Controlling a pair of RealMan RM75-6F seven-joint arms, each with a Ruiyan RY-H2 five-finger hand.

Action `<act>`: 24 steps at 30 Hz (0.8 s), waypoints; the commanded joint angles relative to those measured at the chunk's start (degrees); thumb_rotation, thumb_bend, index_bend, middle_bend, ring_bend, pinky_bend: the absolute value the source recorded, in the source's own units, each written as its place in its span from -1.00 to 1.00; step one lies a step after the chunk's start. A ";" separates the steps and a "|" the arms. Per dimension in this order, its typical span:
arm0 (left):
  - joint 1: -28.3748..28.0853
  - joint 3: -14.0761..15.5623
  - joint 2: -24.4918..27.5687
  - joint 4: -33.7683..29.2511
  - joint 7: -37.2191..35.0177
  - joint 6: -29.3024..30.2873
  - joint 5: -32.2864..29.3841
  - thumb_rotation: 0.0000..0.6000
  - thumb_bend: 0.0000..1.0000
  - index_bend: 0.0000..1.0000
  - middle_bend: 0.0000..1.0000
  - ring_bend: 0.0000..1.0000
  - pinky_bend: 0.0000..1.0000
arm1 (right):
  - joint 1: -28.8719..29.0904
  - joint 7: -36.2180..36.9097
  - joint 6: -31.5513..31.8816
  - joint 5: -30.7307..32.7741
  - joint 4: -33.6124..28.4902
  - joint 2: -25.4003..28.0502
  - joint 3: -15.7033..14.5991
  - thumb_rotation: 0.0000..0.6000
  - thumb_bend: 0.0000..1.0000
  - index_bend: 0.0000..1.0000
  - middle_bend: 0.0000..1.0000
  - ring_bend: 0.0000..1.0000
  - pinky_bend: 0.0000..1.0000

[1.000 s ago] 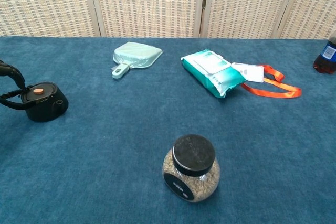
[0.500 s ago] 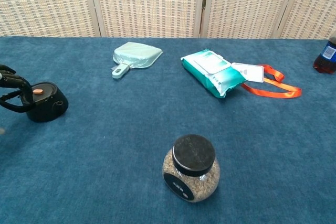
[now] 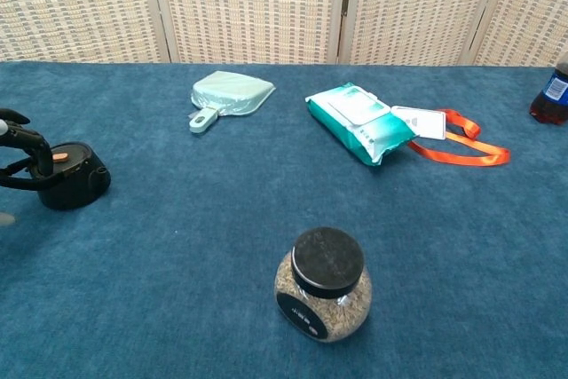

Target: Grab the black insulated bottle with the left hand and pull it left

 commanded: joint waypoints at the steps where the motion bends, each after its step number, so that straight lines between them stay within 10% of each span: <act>1: -0.09 0.00 0.00 0.38 -0.27 -0.24 -0.19 1.00 -0.70 -0.21 -0.36 -0.47 -0.90 | 0.01 -0.05 0.03 -0.03 -0.02 -0.03 0.03 1.00 -0.48 -0.15 -0.31 -0.52 -0.52; 24: 1.03 0.50 -0.61 -1.14 2.38 0.01 -2.02 1.00 -0.70 0.05 -0.03 -0.21 -0.90 | -0.18 0.20 -0.01 -0.20 -0.09 0.08 -0.14 1.00 -0.48 -0.15 -0.31 -0.52 -0.52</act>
